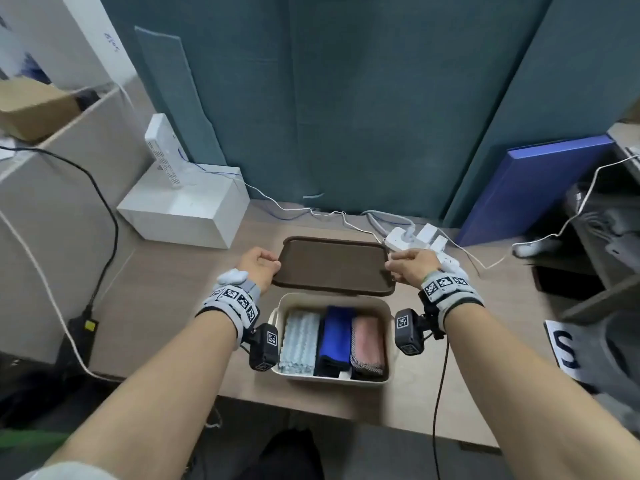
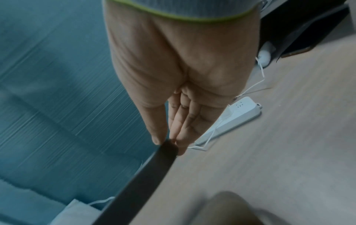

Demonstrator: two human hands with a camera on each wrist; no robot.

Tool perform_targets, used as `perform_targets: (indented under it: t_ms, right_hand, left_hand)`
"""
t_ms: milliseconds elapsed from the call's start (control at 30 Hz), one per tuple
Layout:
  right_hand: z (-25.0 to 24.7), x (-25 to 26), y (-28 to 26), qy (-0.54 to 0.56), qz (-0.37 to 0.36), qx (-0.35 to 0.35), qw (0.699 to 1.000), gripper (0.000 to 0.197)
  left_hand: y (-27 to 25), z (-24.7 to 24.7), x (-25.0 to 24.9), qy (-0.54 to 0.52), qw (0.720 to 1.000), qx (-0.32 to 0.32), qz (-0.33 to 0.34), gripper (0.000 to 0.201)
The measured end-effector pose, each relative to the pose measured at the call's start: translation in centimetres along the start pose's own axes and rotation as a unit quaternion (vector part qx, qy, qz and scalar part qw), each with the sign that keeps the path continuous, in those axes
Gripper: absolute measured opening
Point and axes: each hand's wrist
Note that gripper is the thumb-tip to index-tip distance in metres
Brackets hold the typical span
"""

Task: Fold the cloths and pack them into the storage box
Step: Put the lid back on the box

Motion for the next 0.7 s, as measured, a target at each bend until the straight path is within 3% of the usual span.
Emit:
perform_targets:
  t_ms: [133, 267, 367, 567, 700]
  right_hand:
    - [-0.3, -2.8, -3.3, -0.093, 0.019, 0.003, 0.995, 0.023]
    - [-0.5, -6.8, -3.9, -0.184, 0.030, -0.005, 0.982, 0.041]
    - [-0.5, -6.1, -8.2, -0.227, 0.031, -0.022, 0.973, 0.036]
    - [-0.6, -6.2, -10.7, -0.249, 0.030, -0.023, 0.968, 0.030]
    - [-0.4, -6.9, -10.2, -0.271, 0.036, -0.025, 0.962, 0.041]
  left_hand:
    - [-4.7, -0.9, 2.6, 0.063, 0.998, 0.000, -0.031, 0.007]
    - [-8.0, -1.2, 5.3, 0.109, 0.993, 0.003, -0.050, 0.006]
    - [-9.4, -1.1, 6.5, 0.130, 0.990, -0.004, -0.054, 0.009]
    - [-10.2, -0.7, 6.9, 0.186, 0.982, -0.004, -0.011, 0.008]
    - [-10.3, -0.7, 7.7, 0.252, 0.967, 0.019, 0.016, 0.015]
Point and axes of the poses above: each hand's wrist, its own y-axis towards the middle knuckle, its own z-axis out of the palm, x = y × z, and after that the axes turned 2 degrees about -x, right-handed
